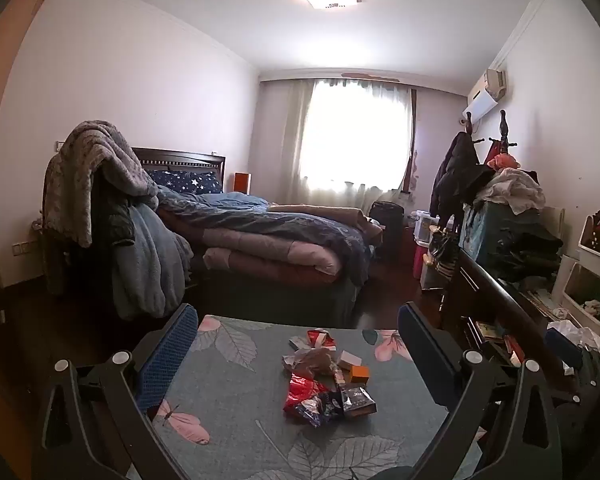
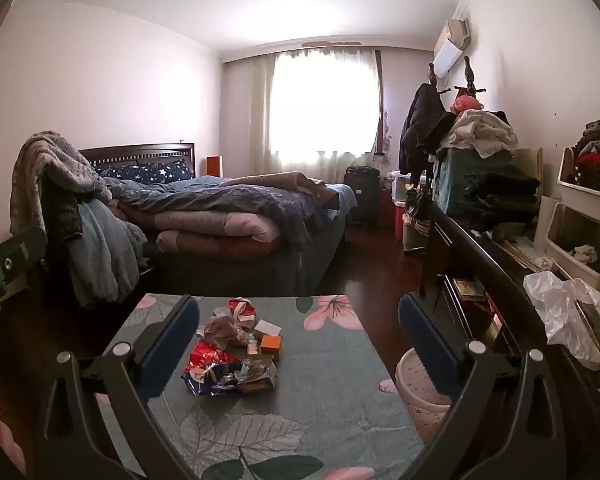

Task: Collect trash

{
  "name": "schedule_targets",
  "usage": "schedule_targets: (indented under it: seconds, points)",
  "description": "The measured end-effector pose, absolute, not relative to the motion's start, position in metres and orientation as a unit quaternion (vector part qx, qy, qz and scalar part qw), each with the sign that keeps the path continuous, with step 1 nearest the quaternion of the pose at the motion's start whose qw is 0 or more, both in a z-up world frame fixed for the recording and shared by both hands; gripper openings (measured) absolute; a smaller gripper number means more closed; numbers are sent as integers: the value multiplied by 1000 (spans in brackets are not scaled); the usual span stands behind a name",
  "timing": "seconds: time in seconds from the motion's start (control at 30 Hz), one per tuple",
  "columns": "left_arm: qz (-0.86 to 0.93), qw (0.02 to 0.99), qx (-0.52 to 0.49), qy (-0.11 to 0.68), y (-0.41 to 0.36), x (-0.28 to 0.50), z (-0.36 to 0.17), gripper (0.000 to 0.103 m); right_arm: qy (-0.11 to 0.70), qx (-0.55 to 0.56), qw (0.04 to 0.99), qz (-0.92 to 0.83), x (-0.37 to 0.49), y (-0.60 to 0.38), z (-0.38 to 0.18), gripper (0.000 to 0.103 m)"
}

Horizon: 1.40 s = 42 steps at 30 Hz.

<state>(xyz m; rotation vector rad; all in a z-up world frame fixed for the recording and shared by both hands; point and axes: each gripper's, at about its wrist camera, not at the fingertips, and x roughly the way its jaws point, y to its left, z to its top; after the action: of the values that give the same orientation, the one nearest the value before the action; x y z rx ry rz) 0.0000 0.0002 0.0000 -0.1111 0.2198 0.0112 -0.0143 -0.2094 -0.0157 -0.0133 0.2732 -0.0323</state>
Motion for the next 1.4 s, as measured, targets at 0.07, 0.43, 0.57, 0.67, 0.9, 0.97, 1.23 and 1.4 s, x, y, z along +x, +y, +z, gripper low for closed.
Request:
schedule_targets:
  seconds: [0.07,0.43,0.57,0.67,0.9,0.97,1.23,1.4]
  points:
    - [6,992,-55,110,0,0,0,99,145,-15,989,-18,-13,-208,-16,100]
    - [3,992,-60,110,0,0,0,99,141,-19,990,-17,-15,-206,-16,100]
    - [4,992,-61,110,1,0,0,99,138,-21,990,-23,-17,-208,-21,100]
    - [4,992,-61,109,1,0,0,99,139,-20,990,-21,-17,-208,-22,100]
    - [4,992,-57,112,-2,2,0,99,139,-19,990,-24,-13,-211,-19,100]
    - [4,992,-62,108,1,0,0,99,139,-18,990,-26,-13,-212,-18,100]
    - [4,992,-62,108,1,-1,0,99,125,-18,992,-31,-16,-214,-11,100]
    - [5,992,-63,107,2,-2,1,99,125,-22,991,-29,-17,-211,-13,100]
